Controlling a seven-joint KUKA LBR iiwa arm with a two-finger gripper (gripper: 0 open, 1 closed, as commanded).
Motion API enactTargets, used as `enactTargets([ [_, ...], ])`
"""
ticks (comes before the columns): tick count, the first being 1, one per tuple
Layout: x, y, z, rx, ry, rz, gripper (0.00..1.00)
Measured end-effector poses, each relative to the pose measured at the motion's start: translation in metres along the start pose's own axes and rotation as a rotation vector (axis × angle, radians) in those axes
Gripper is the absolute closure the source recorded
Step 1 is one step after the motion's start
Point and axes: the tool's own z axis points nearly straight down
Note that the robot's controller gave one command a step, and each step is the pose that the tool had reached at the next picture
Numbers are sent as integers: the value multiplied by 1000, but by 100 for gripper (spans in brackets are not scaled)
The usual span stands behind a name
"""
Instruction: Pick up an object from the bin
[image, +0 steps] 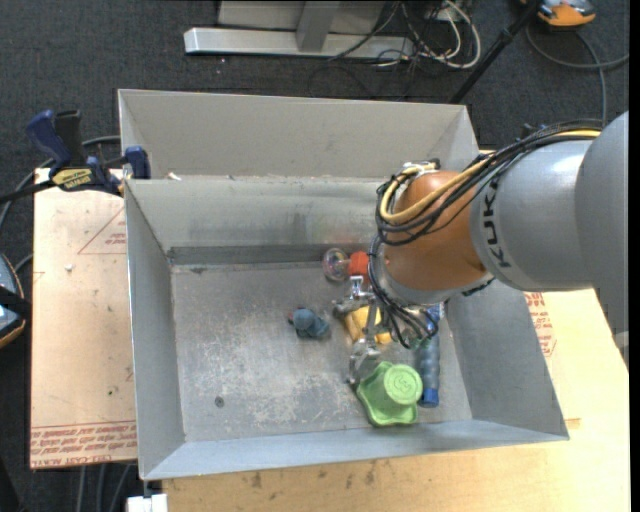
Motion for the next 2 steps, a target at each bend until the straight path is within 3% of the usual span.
enactTargets([
  [1,-46,44,3,7,19,-66,0],
  [2,-65,25,-81,5,12,-69,0],
])
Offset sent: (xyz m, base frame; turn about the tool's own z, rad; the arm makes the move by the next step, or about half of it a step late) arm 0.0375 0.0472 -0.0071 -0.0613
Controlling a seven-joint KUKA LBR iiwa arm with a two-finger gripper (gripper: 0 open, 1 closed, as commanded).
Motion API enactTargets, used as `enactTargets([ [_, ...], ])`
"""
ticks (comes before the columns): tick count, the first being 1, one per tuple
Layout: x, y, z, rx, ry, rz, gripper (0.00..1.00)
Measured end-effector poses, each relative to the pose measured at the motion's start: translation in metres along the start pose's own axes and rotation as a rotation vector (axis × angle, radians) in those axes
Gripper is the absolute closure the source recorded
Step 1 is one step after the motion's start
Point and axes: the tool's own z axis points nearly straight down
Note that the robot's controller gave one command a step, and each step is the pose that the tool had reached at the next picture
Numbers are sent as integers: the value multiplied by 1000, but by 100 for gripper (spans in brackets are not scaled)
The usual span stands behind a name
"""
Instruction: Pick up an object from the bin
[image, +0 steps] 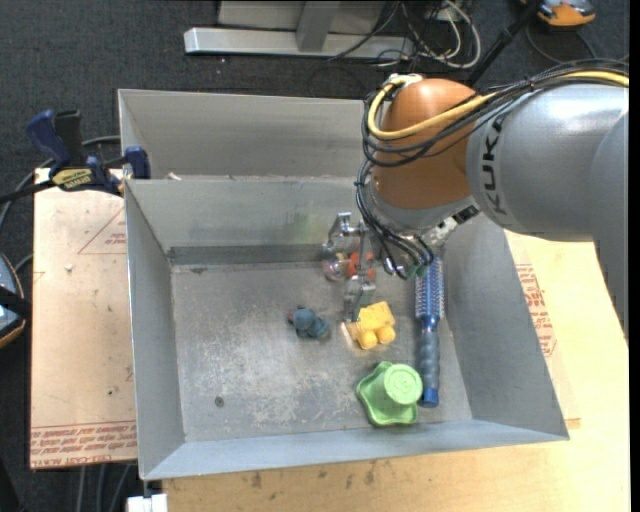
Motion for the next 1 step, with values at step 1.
enactTargets([
  [1,24,-8,84,-3,6,-250,0],
])
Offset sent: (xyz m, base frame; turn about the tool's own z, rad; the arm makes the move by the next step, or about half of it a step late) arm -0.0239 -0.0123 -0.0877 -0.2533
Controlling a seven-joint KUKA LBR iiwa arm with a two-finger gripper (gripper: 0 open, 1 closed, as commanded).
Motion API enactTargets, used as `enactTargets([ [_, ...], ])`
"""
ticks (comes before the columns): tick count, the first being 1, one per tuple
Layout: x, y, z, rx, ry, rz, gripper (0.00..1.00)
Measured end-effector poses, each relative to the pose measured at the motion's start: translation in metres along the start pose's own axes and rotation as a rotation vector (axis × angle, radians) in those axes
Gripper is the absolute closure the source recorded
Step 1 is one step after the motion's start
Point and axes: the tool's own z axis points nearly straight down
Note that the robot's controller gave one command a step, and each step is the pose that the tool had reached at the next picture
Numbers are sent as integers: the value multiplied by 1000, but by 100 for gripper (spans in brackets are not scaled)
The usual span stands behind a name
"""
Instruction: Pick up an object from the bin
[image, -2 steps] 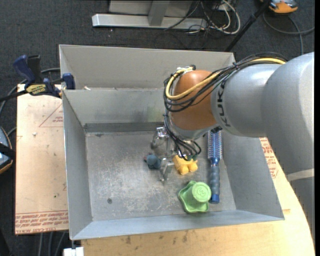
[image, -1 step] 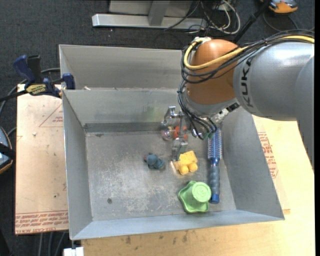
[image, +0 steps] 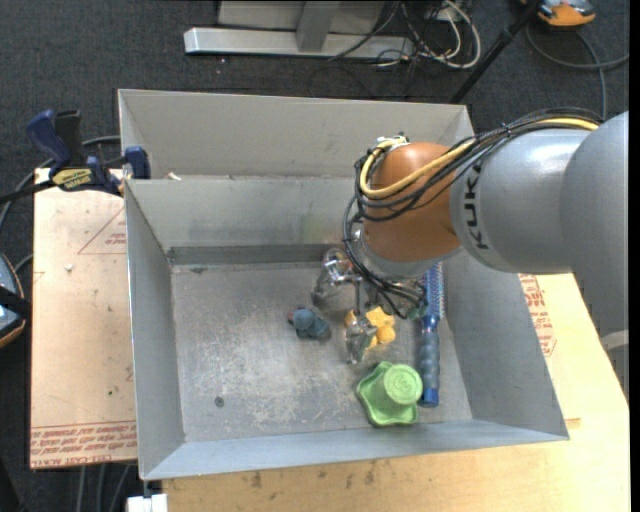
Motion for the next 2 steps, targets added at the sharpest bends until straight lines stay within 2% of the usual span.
enactTargets([
  [1,-23,16,1,6,2,-72,0],
  [2,-24,17,-1,4,-3,-70,100],
])
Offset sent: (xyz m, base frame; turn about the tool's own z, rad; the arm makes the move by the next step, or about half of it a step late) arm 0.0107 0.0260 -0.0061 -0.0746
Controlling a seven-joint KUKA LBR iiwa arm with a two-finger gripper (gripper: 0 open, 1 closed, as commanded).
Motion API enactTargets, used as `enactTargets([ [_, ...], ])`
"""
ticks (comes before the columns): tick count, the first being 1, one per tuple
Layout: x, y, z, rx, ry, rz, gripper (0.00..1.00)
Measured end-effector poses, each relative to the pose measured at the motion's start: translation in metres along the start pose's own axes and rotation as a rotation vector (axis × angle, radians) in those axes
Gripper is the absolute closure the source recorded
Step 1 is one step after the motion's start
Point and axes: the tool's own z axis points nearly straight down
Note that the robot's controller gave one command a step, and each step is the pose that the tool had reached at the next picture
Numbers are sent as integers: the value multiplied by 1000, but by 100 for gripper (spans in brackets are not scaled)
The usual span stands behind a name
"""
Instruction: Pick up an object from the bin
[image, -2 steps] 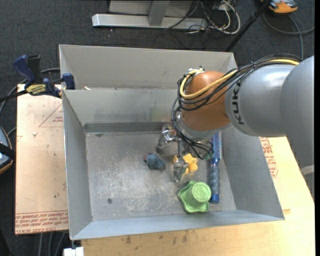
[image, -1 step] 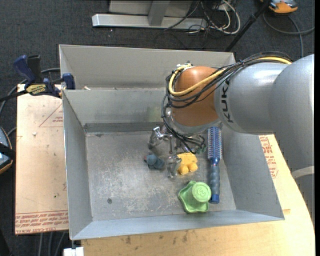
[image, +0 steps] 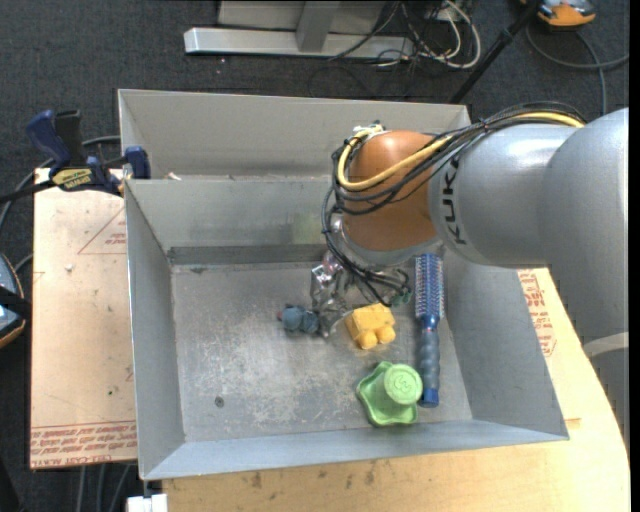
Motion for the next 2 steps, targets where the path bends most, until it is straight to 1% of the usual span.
enactTargets([
  [1,21,-15,-188,0,-2,-53,100],
  [2,3,26,-97,-10,10,-343,100],
])
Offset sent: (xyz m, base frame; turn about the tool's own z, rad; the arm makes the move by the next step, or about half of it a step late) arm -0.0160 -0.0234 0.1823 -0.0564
